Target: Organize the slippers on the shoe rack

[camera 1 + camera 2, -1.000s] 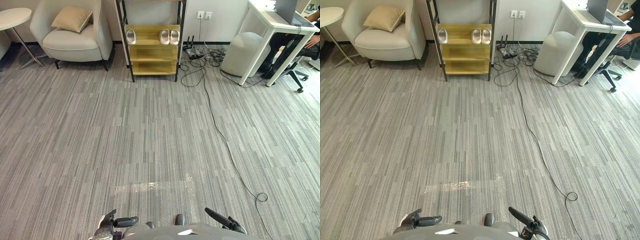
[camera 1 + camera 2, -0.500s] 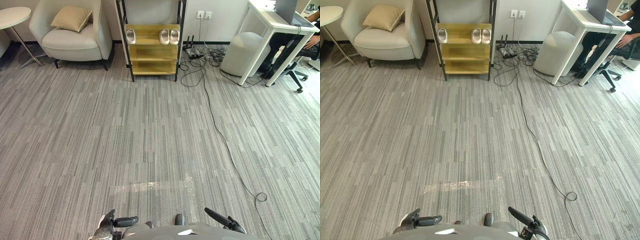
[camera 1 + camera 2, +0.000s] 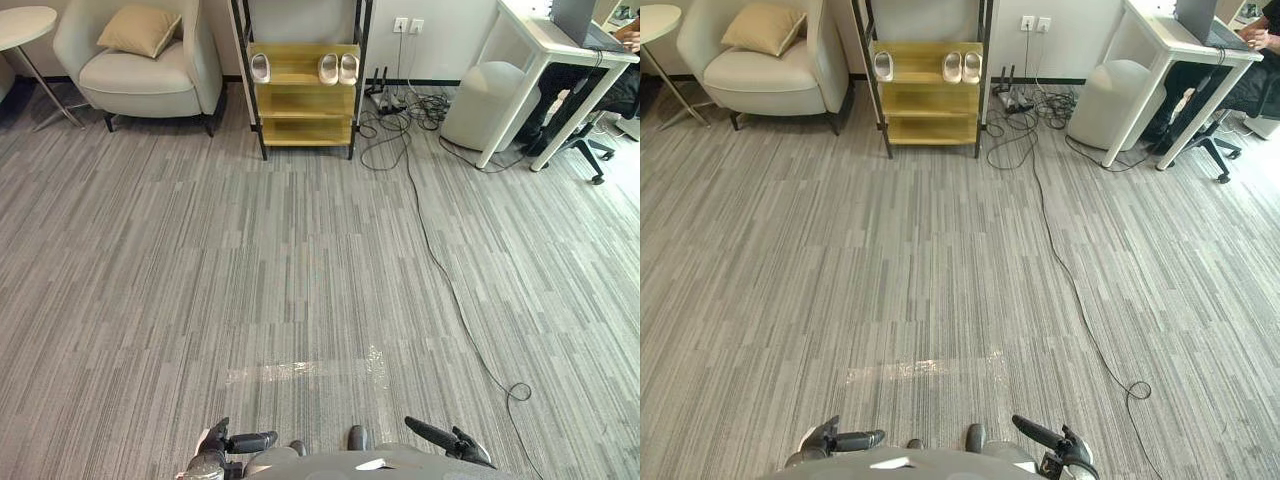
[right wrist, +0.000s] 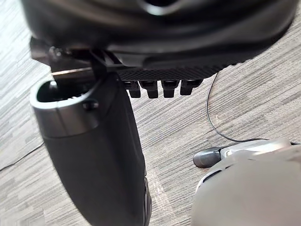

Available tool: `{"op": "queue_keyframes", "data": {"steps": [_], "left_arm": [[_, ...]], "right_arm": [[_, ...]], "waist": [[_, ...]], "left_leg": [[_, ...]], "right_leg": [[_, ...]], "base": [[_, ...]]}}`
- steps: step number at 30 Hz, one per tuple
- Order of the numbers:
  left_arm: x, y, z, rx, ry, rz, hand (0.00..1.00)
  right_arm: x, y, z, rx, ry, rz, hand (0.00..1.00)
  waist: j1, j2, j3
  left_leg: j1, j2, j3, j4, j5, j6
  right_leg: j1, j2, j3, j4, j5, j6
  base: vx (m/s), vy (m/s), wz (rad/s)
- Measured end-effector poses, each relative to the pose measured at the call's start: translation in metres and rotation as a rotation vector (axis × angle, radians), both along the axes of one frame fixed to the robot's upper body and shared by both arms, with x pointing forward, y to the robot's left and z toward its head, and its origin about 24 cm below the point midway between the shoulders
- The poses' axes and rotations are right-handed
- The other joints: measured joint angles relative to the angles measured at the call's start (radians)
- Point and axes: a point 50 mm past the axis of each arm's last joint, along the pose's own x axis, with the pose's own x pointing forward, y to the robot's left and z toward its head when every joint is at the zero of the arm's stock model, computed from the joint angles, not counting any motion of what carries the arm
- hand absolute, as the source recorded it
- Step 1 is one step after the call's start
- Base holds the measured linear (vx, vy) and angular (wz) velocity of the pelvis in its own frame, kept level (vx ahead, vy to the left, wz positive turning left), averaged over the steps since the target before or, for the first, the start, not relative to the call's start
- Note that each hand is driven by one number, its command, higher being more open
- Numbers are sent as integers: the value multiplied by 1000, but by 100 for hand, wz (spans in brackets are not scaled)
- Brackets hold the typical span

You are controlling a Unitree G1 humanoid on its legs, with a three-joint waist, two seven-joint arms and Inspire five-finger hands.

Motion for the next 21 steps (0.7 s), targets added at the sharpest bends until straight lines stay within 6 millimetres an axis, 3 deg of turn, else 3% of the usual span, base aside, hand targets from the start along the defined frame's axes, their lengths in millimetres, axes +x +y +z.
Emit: {"op": "queue_keyframes", "data": {"steps": [6, 11, 13, 15, 16, 18, 21], "left_arm": [[8, 0, 2, 8, -18, -19, 100], [15, 3, 4, 15, -41, -20, 100], [20, 6, 7, 18, -67, 3, 100], [23, 7, 8, 12, -94, 38, 100], [27, 4, 10, -8, -128, 88, 100], [32, -1, 11, -22, -162, 104, 100], [36, -2, 13, -28, -187, 99, 100]], "right_arm": [[10, 0, 2, -9, -20, 23, 100], [14, 2, 3, -10, -35, 47, 100], [14, 4, 3, -6, -38, 49, 100], [14, 4, 3, -6, -39, 48, 100], [14, 2, 4, -11, -43, 47, 100], [11, -4, 5, -30, -44, 43, 100], [11, -6, 5, -36, -41, 43, 100]], "waist": [[-1, -1, 24], [-1, -11, 33], [-1, -18, 37], [2, -19, 43], [11, -3, 56], [23, 19, 63], [32, 25, 64]], "left_leg": [[-9, 2, -3, 8, -1, -9], [-52, 9, 1, 96, -42, -50], [-133, 23, 9, 274, -94, -111], [-217, 40, 34, 468, -105, -126], [-299, 76, 68, 671, -115, -108], [-353, 114, 103, 775, -155, -54], [-408, 95, 114, 612, -152, -61]], "right_leg": [[-4, 1, -4, 0, 0, 0], [-4, -1, -6, 4, -7, -9], [0, -2, -7, 1, -27, -30], [15, -4, -5, 2, -34, -40], [39, -3, 4, 13, -51, -56], [55, -7, 21, 35, -76, -63], [51, -54, 48, 54, -108, -50]], "base": [[0, 0, 2], [-9, -12, 2], [-35, -36, 7], [25, -7, -5], [68, -5, -18], [116, 27, -27], [149, 98, -24]]}}
